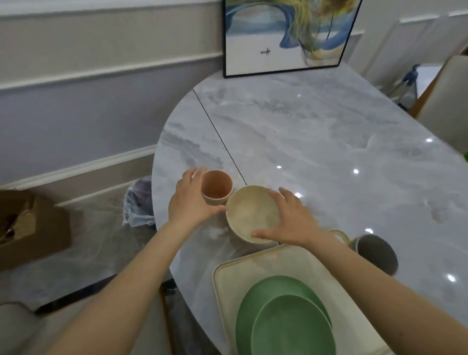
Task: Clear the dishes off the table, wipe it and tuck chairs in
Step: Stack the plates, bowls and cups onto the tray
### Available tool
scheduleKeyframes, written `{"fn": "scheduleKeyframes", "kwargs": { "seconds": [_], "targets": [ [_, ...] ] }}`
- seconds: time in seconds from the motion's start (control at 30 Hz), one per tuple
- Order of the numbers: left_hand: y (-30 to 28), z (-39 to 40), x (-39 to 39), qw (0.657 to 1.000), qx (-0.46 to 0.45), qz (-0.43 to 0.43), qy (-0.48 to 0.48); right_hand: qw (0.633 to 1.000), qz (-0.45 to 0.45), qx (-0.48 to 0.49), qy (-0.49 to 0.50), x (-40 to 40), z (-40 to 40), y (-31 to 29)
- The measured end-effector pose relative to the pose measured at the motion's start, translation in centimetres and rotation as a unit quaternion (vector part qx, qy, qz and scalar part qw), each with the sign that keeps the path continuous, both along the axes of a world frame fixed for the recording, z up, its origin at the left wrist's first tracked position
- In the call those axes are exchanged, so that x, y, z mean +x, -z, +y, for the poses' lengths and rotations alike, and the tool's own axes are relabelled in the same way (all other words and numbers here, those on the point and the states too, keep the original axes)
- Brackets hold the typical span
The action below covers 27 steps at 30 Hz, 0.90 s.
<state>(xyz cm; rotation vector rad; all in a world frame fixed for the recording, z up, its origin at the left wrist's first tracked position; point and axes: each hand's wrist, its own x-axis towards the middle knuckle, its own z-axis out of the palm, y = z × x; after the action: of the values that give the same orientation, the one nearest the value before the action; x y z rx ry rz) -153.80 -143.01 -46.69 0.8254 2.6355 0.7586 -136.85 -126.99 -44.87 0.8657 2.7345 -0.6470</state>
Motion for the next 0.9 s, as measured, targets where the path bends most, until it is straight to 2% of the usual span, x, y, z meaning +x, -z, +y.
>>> {"fn": "scheduleKeyframes", "kwargs": {
  "seconds": [0.23, 0.5, 0.63, 0.9],
  "targets": [
    [1.8, 0.9, -1.2, 0.997, 0.059, -0.026, 0.043, 0.992, -0.103, 0.042, -0.052, -2.9, -0.3, 3.1],
    [2.2, 0.8, -1.3, 0.994, 0.102, -0.037, 0.026, 0.988, -0.143, 0.032, -0.055, -3.9, -0.1, 3.1],
    [2.0, 0.7, -1.0, 0.992, 0.115, -0.046, 0.013, 0.989, -0.129, 0.039, -0.056, -4.0, -0.5, 3.3],
    [1.3, -0.4, 0.1, 0.987, 0.139, -0.055, -0.05, 0.997, -0.045, 0.044, -0.048, -3.3, -0.9, 3.4]
  ]
}}
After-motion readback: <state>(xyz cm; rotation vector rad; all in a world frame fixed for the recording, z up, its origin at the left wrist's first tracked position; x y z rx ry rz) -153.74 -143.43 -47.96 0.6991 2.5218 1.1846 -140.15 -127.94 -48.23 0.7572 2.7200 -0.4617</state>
